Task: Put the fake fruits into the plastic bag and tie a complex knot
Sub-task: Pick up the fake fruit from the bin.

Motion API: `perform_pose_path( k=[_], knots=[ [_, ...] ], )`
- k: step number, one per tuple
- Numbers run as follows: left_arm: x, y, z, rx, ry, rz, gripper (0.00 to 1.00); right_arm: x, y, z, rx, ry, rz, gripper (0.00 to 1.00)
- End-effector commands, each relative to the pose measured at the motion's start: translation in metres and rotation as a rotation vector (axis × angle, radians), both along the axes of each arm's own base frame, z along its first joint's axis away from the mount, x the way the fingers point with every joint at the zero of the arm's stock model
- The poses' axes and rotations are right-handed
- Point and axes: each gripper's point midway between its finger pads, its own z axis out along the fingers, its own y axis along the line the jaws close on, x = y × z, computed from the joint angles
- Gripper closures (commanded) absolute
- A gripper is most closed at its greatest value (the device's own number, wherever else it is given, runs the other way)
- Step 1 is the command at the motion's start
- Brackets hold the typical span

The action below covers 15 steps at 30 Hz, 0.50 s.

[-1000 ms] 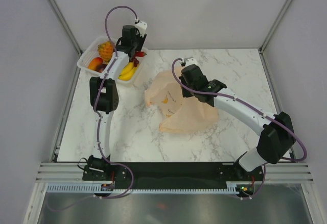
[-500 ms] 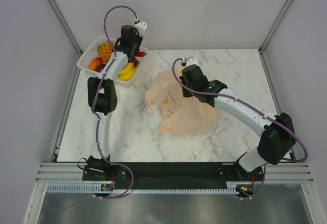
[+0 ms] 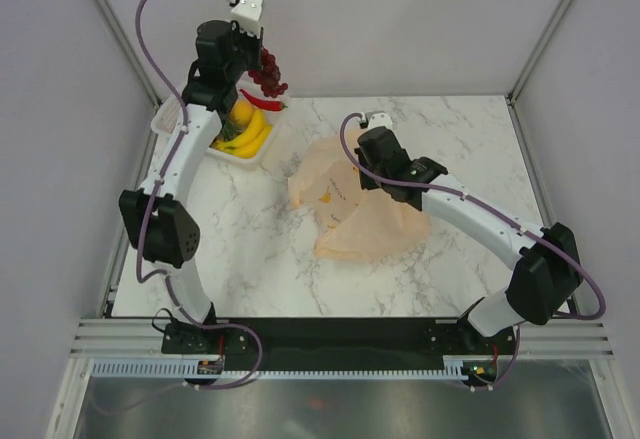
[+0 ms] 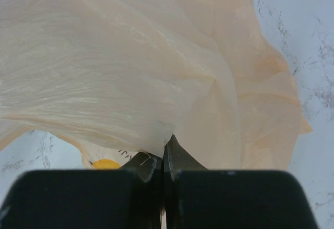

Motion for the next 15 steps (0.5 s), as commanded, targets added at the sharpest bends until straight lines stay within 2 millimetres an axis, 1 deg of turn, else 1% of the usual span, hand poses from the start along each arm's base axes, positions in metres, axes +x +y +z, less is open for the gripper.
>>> perform_pose_path(
  k=[1,2,3,5,6,8,9,11,12,14,15],
  knots=[
    [-0.041,-0.023,0.067,-0.131,-0.137,-0.101,0.98,0.012,-0.005,0.020,0.027,-0.061,-0.072,1.00],
    [-0.053,-0.026,0.082,-0.142,-0.162,-0.116,0.98,0.013,-0.004,0.020,0.026,-0.058,-0.075,1.00],
    [-0.063,-0.036,0.091,-0.142,-0.177,-0.141,0.98,0.016,-0.005,0.021,0.028,-0.056,-0.082,1.00],
    [-0.076,-0.046,0.097,-0.131,-0.191,-0.165,0.98,0.019,-0.002,0.018,0.037,-0.041,-0.081,1.00],
    [-0.092,-0.052,0.109,-0.137,-0.211,-0.186,0.98,0.022,0.000,0.020,0.053,-0.038,-0.075,1.00],
    [-0.109,-0.059,0.119,-0.157,-0.224,-0.212,0.98,0.026,0.003,0.017,0.060,-0.024,-0.072,1.00],
    [-0.125,-0.064,0.128,-0.170,-0.236,-0.238,0.98,0.029,0.005,0.020,0.067,-0.027,-0.069,1.00],
    [-0.143,-0.069,0.137,-0.192,-0.248,-0.260,0.98,0.032,0.008,0.016,0.070,-0.015,-0.062,1.00],
    [-0.161,-0.072,0.145,-0.201,-0.265,-0.281,0.98,0.035,0.008,0.018,0.078,-0.017,-0.064,1.00],
    [-0.177,-0.075,0.152,-0.208,-0.280,-0.300,0.98,0.037,0.010,0.015,0.092,0.000,-0.056,1.00],
    [-0.189,-0.082,0.151,-0.211,-0.274,-0.324,0.98,0.040,0.009,0.017,0.101,0.000,-0.057,1.00]
  ],
)
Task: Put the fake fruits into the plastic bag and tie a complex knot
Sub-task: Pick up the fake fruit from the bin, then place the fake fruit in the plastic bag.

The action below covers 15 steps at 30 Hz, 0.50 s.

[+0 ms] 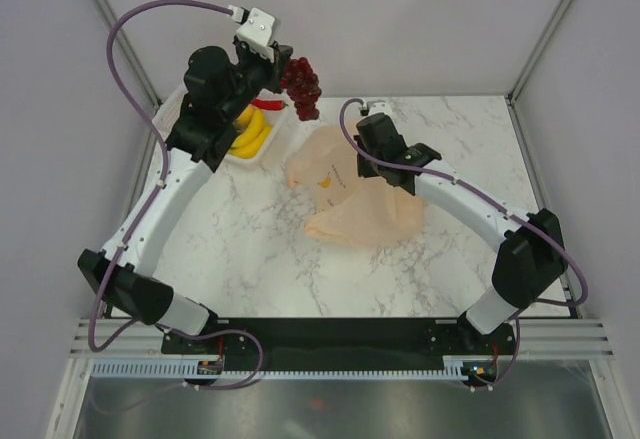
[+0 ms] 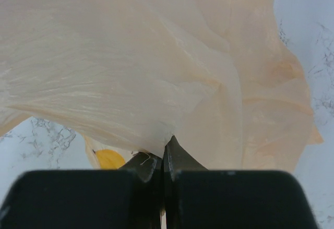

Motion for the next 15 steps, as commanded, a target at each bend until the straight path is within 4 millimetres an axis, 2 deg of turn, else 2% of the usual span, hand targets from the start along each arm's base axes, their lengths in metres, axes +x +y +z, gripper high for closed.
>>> perform_pose_path(
  k=[1,3,4,8,12,15],
  knots=[
    [-0.061,0.001,0.062,-0.104,-0.130,-0.068,0.98,0.011,0.010,0.016,0.072,-0.013,0.010,1.00],
    [-0.080,-0.006,0.061,-0.120,-0.123,-0.116,0.98,0.013,0.009,0.015,0.085,-0.005,0.012,1.00],
    [-0.095,-0.004,0.069,-0.147,-0.133,-0.142,0.98,0.014,0.009,0.014,0.089,0.000,0.011,1.00],
    [-0.124,-0.013,0.066,-0.186,-0.107,-0.252,0.98,0.016,0.015,0.014,0.132,0.021,0.031,1.00],
    [-0.148,-0.031,0.053,-0.234,-0.057,-0.400,0.98,0.018,0.025,0.019,0.188,0.036,0.059,1.00],
    [-0.155,-0.035,0.041,-0.236,-0.028,-0.422,0.98,0.017,0.033,0.018,0.209,0.056,0.091,1.00]
  ],
)
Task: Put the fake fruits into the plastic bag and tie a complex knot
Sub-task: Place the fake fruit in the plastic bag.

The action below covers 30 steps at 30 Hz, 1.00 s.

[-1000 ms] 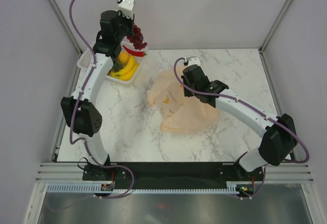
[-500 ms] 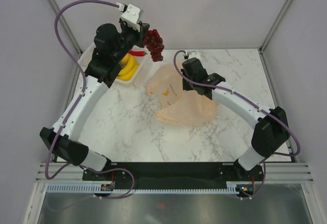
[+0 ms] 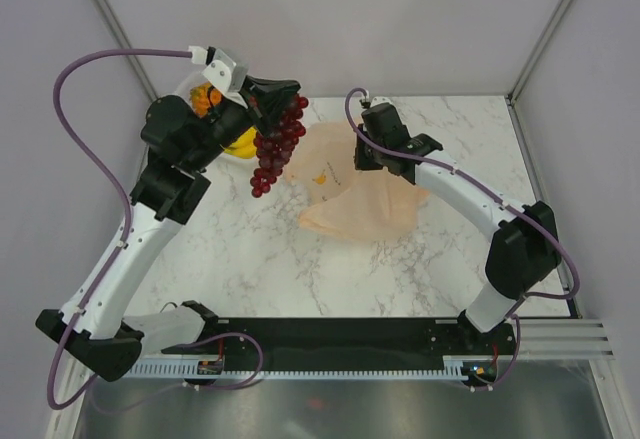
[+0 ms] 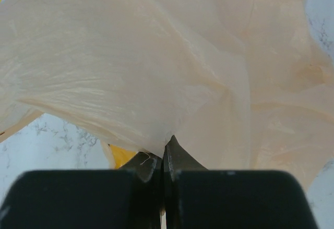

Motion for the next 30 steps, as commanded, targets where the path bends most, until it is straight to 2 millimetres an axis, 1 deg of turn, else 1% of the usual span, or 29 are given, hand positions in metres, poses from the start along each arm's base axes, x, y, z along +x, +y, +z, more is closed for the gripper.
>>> perform_pose_path(
  k=[1,2,3,5,6,7,8,9,10,11,13,14,16,17,19,20,22,23,26,30],
  knots=[
    [-0.017,-0.016,-0.008,-0.041,0.033,-0.112,0.98,0.004,0.021,0.019,0.094,-0.010,0.049,1.00],
    [-0.017,-0.016,-0.013,-0.037,0.041,-0.114,0.98,0.003,0.022,0.019,0.097,-0.006,0.054,1.00],
    [-0.018,-0.016,-0.023,-0.029,0.057,-0.115,0.98,0.002,0.022,0.021,0.103,-0.006,0.061,1.00],
    [-0.017,-0.017,-0.034,-0.019,0.076,-0.114,0.98,-0.001,0.024,0.020,0.109,0.002,0.071,1.00],
    [-0.015,-0.019,-0.046,-0.006,0.099,-0.115,0.98,-0.001,0.023,0.024,0.114,-0.006,0.071,1.00],
    [-0.014,-0.020,-0.051,-0.001,0.109,-0.116,0.98,-0.002,0.023,0.023,0.113,-0.004,0.073,1.00],
    [-0.012,-0.022,-0.065,0.012,0.135,-0.118,0.98,-0.002,0.023,0.025,0.116,-0.006,0.072,1.00],
    [-0.015,-0.026,-0.070,0.001,0.160,-0.147,0.98,-0.002,0.022,0.027,0.118,-0.010,0.073,1.00],
    [-0.022,-0.033,-0.058,-0.064,0.146,-0.204,0.98,-0.003,0.023,0.028,0.122,-0.012,0.072,1.00],
    [-0.022,-0.036,-0.071,-0.057,0.172,-0.216,0.98,-0.002,0.022,0.030,0.126,-0.013,0.070,1.00],
    [-0.018,-0.043,-0.083,-0.062,0.201,-0.233,0.98,-0.002,0.021,0.034,0.138,-0.015,0.068,1.00],
    [-0.018,-0.047,-0.097,-0.052,0.228,-0.244,0.98,0.000,0.019,0.035,0.140,-0.018,0.063,1.00],
    [-0.016,-0.053,-0.112,-0.045,0.261,-0.254,0.98,0.001,0.018,0.037,0.150,-0.017,0.056,1.00],
    [-0.017,-0.057,-0.123,-0.037,0.276,-0.261,0.98,0.003,0.017,0.038,0.155,-0.017,0.054,1.00],
    [-0.018,-0.062,-0.136,-0.030,0.296,-0.273,0.98,0.005,0.015,0.038,0.157,-0.016,0.047,1.00],
    [-0.016,-0.068,-0.152,-0.018,0.321,-0.280,0.98,0.003,0.018,0.037,0.170,-0.006,0.064,1.00],
    [-0.014,-0.073,-0.168,-0.002,0.351,-0.289,0.98,0.003,0.018,0.037,0.177,0.000,0.068,1.00],
    [-0.011,-0.078,-0.184,0.015,0.381,-0.292,0.98,0.003,0.017,0.037,0.177,0.000,0.068,1.00],
    [-0.005,-0.083,-0.201,0.028,0.412,-0.280,0.98,0.002,0.018,0.036,0.184,0.008,0.075,1.00],
    [0.003,-0.083,-0.204,0.032,0.391,-0.242,0.98,-0.001,0.019,0.036,0.195,0.016,0.094,1.00]
  ],
)
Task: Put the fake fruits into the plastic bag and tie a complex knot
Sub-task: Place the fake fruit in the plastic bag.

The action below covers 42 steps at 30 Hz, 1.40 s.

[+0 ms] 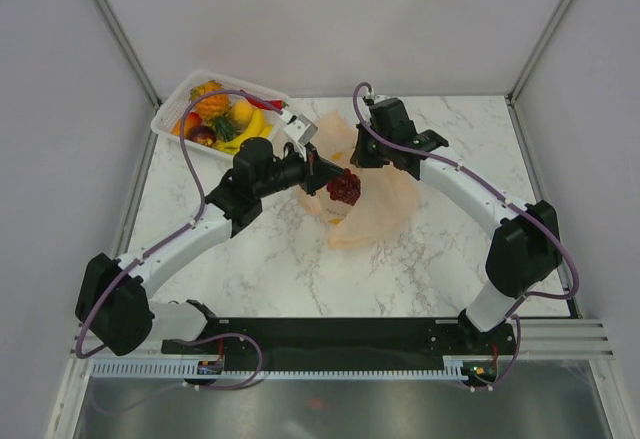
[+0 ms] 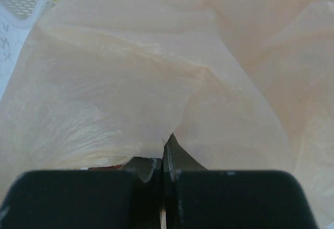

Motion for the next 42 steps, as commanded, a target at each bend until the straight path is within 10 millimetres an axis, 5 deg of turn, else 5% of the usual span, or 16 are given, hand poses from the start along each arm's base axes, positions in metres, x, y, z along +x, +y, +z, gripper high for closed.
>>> perform_pose_path(
  k=[1,9,21,29,35,42],
  knots=[
    [0.008,-0.004,0.036,-0.082,-0.106,0.020,0.98,0.002,0.008,0.032,0.072,-0.049,0.025,1.00],
    [0.028,-0.001,0.035,-0.026,-0.158,0.096,0.98,-0.004,0.006,0.028,0.072,-0.037,0.032,1.00],
    [0.059,-0.026,-0.018,0.183,-0.249,0.171,0.98,-0.014,0.002,0.054,0.152,-0.046,-0.044,1.00],
    [0.085,-0.028,0.000,0.168,-0.289,0.272,0.98,-0.026,-0.019,0.066,0.145,-0.069,-0.139,1.00],
    [0.095,-0.039,0.008,0.147,-0.287,0.275,0.98,-0.036,-0.011,0.057,0.135,-0.051,-0.124,1.00],
    [0.082,-0.037,0.014,0.134,-0.280,0.251,0.65,-0.029,-0.020,0.043,0.054,-0.066,-0.162,1.00]
  ],
)
